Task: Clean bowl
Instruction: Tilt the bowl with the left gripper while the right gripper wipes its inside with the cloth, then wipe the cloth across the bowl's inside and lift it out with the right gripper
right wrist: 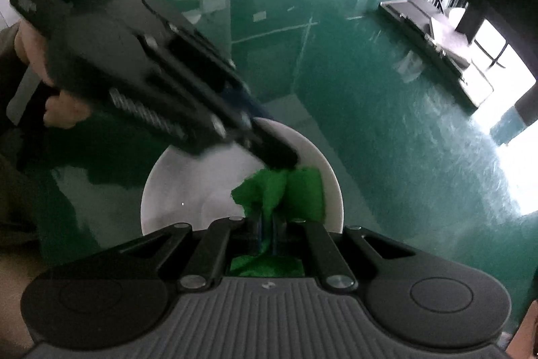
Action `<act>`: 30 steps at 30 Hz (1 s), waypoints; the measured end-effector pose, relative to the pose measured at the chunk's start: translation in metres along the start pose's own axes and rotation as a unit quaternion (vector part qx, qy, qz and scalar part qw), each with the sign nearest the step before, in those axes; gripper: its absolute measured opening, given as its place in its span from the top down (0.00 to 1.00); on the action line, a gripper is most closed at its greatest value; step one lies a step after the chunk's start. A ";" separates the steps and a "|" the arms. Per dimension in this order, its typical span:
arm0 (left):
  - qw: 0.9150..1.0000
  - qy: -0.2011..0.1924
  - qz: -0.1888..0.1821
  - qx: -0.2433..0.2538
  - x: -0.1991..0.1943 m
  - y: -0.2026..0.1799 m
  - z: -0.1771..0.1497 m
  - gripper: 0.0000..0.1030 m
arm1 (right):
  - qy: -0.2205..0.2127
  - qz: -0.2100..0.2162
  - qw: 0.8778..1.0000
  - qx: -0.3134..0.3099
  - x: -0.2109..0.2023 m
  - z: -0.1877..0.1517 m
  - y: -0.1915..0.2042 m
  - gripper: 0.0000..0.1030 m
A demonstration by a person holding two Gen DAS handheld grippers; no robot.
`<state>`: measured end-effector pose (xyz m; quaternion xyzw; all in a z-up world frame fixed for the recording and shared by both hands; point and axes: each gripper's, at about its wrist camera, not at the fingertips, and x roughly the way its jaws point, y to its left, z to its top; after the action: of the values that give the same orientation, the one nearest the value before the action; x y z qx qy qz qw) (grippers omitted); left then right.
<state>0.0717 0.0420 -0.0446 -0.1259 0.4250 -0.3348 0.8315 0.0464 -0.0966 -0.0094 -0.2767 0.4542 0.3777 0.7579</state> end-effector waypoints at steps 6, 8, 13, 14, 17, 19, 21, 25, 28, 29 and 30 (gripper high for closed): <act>1.000 0.008 -0.003 -0.018 0.004 0.008 -0.001 0.86 | -0.006 0.016 1.000 -0.019 0.005 0.009 0.010 0.94; 1.000 0.009 0.000 -0.017 0.007 0.008 0.000 0.84 | -0.011 0.036 0.999 -0.011 0.005 0.011 0.012 0.94; 1.000 0.024 -0.004 -0.007 0.011 0.007 -0.006 0.84 | 0.001 0.103 0.995 -0.012 0.000 0.007 0.004 0.93; 1.000 0.024 -0.006 -0.007 0.010 0.008 -0.007 0.85 | 0.015 0.112 0.993 -0.015 -0.001 0.004 0.000 0.93; 1.000 0.026 -0.005 -0.001 0.011 0.007 -0.007 0.84 | 0.048 0.091 0.994 -0.041 -0.004 0.001 -0.005 0.95; 1.000 0.029 -0.003 0.003 0.011 0.006 -0.007 0.84 | 0.065 0.035 0.994 -0.085 -0.005 0.001 0.002 0.96; 1.000 0.029 0.002 0.007 0.011 0.004 -0.006 0.84 | 0.071 -0.028 0.990 -0.122 -0.004 0.003 0.010 0.97; 1.000 0.025 0.005 0.001 0.011 0.005 -0.007 0.85 | 0.056 -0.050 0.990 -0.117 0.003 0.011 0.015 0.95; 1.000 0.024 0.006 -0.002 0.010 0.006 -0.007 0.85 | 0.048 -0.028 0.994 -0.089 0.003 0.015 0.010 0.94; 1.000 0.023 0.008 -0.002 0.010 0.006 -0.008 0.84 | 0.047 -0.010 0.996 -0.077 0.001 0.015 0.007 0.94; 1.000 0.022 0.009 -0.001 0.009 0.005 -0.008 0.84 | 0.048 0.014 0.997 -0.066 -0.001 0.014 0.003 0.94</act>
<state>0.0717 0.0400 -0.0576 -0.1156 0.4452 -0.3291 0.8247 0.0504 -0.0851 -0.0028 -0.3373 0.4682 0.4038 0.7099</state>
